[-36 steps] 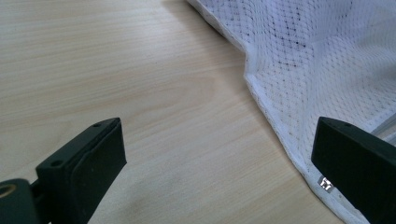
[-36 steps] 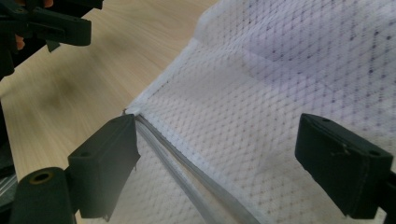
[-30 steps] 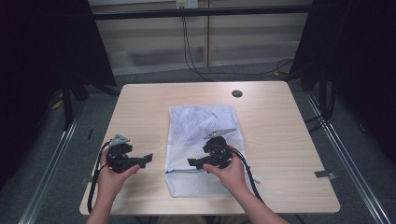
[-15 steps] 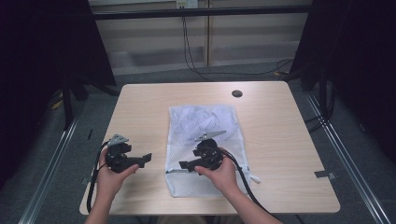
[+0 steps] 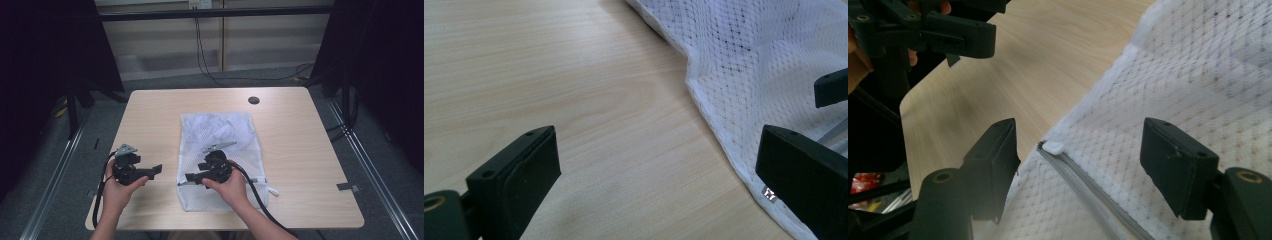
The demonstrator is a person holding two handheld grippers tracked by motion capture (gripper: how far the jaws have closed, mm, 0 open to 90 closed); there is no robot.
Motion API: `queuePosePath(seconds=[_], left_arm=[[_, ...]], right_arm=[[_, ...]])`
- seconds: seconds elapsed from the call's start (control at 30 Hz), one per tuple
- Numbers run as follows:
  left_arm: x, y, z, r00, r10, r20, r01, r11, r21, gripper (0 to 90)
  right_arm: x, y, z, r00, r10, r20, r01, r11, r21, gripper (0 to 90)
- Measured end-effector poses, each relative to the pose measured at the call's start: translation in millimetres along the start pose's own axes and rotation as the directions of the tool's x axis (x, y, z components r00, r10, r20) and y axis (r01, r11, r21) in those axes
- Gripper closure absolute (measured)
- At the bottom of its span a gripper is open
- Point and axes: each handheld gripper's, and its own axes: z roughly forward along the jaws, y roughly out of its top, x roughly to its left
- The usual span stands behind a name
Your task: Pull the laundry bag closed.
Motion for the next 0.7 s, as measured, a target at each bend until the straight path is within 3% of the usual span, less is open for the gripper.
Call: queuePosePath(seconds=[0.13,0.33,0.7], left_arm=[[-0.1,0.0,0.1,1.0,-0.003,-0.001,0.003,1.0,0.002,4.0],[0.5,0.1,-0.4,1.0,-0.006,0.001,0.006,1.0,0.001,4.1],[0.9,-0.2,0.4,1.0,-0.005,0.002,0.005,0.9999,0.01,4.1]], right_arm=[[0.4,-0.2,3.9,0.9992,0.034,-0.021,-0.035,0.9993,-0.012,35.1],[1.3,0.1,8.9,0.9971,0.069,-0.03,-0.069,0.9975,0.012,39.2],[3.0,-1.2,18.5,0.9963,0.075,-0.043,-0.073,0.9961,0.05,48.5]])
